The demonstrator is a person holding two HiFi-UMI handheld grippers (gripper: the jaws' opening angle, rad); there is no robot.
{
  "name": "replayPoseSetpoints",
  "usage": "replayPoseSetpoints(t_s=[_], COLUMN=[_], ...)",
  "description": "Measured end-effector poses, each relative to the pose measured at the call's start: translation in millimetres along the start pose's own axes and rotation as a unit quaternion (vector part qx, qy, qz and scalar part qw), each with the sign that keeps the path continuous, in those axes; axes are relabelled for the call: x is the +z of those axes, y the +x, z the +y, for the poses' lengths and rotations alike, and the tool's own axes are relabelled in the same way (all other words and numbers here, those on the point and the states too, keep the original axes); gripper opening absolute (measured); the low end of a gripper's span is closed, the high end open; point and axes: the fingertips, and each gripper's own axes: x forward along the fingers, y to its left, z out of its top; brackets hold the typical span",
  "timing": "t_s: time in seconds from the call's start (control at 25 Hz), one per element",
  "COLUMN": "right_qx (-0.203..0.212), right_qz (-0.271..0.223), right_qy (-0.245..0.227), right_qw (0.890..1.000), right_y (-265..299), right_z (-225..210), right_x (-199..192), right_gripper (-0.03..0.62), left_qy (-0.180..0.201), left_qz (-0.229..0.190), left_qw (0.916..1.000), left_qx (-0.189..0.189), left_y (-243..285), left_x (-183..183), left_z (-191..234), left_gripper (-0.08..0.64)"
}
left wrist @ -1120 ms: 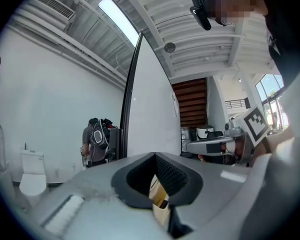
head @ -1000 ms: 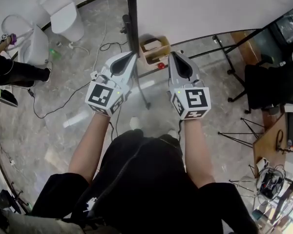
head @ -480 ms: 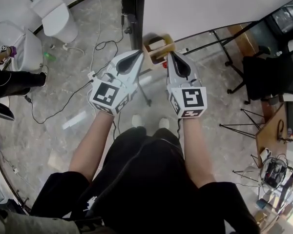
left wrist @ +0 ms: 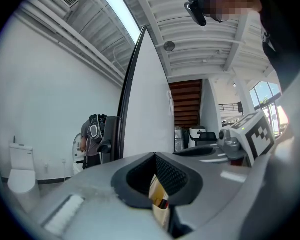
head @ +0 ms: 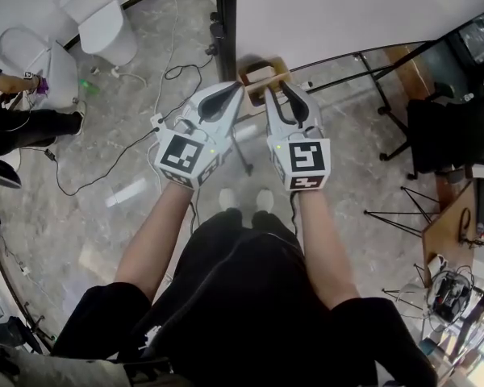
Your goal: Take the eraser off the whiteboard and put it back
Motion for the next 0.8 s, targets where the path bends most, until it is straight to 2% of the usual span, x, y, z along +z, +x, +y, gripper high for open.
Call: replayPoseSetpoints(t_s=[0.24, 0.4, 0.52, 0.8], right_qx=[0.017, 0.020, 0.026, 0.016], right_qz=[0.025, 0.044, 0.051, 0.072], right_qy=[-0.030, -0.046, -0.059, -0.082], right_qw=[0.999, 0.998, 0.997, 0.994], right_y=[13.5, 26.5, 35.6, 53.4], right_z=[5.8, 6.7, 7.9, 4.3], right_x=[-14.1, -25.4, -30.2, -43.3], right_gripper=[0.189, 0.272, 0.307, 0.335], left_qy=[-0.004, -0.007, -0.009, -0.012], left_qz=[0.009, 0.015, 0.017, 0.022], left_qw=[0.9997, 0.9993, 0.9988, 0.9980], left_qx=[0.023, 0.035, 0.045, 0.058], left_y=[-5.8, -7.2, -7.6, -3.9], left_x=[-5.7, -13.4, -18.7, -30.4], left_z=[0.6, 3.5, 6.1, 15.7], left_gripper=[0.003, 0.003, 0.003, 0.004])
